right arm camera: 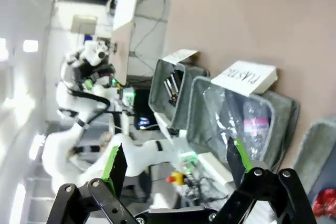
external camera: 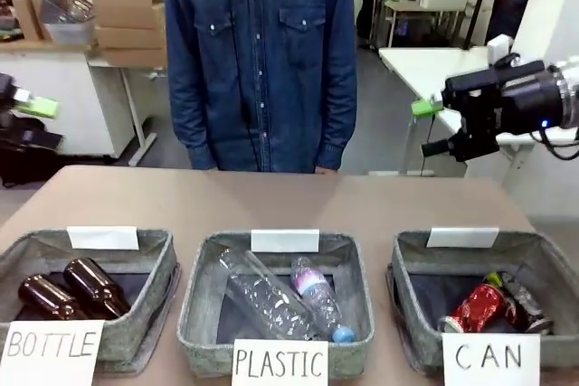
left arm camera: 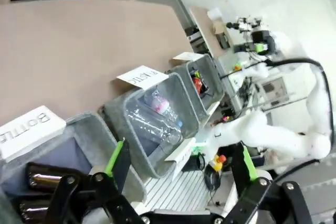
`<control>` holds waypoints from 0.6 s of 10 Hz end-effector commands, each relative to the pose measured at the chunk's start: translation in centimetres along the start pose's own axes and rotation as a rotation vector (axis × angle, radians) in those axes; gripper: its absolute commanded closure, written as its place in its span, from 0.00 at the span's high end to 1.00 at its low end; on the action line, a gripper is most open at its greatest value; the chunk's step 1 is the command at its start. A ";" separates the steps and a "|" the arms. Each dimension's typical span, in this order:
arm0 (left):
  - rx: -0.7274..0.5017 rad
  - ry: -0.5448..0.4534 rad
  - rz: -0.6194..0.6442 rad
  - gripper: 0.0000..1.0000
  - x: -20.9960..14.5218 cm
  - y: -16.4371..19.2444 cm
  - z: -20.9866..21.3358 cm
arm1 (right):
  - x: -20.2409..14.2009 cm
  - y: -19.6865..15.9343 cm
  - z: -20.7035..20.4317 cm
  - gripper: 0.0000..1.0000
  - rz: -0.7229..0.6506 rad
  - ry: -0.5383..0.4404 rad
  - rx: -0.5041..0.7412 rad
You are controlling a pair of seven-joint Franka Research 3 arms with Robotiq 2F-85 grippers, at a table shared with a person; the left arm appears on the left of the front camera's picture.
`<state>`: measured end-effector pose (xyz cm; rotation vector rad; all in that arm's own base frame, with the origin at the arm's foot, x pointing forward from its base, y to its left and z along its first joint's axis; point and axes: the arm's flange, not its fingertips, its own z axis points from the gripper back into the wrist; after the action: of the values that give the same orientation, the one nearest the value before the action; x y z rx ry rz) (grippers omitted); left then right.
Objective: Sort the can waste into the basket.
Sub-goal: Pick up the can waste from the table and place it in the right Fabric basket.
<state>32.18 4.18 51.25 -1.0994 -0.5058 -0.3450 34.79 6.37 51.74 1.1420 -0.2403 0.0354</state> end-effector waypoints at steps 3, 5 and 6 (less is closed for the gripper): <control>0.000 0.048 -0.044 1.00 1.2 -2.0 -0.6 | -0.4 -0.3 0.0 1.00 0.110 -0.007 0.004; 0.000 0.048 -0.044 1.00 1.2 -2.0 -0.6 | -0.4 -0.3 0.0 1.00 0.110 -0.007 0.004; 0.000 0.048 -0.044 1.00 1.2 -2.0 -0.6 | -0.4 -0.3 0.0 1.00 0.110 -0.007 0.004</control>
<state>32.28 2.56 53.15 -1.0577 -0.4827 -0.4160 34.54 6.32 51.73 1.1301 -0.2954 0.1184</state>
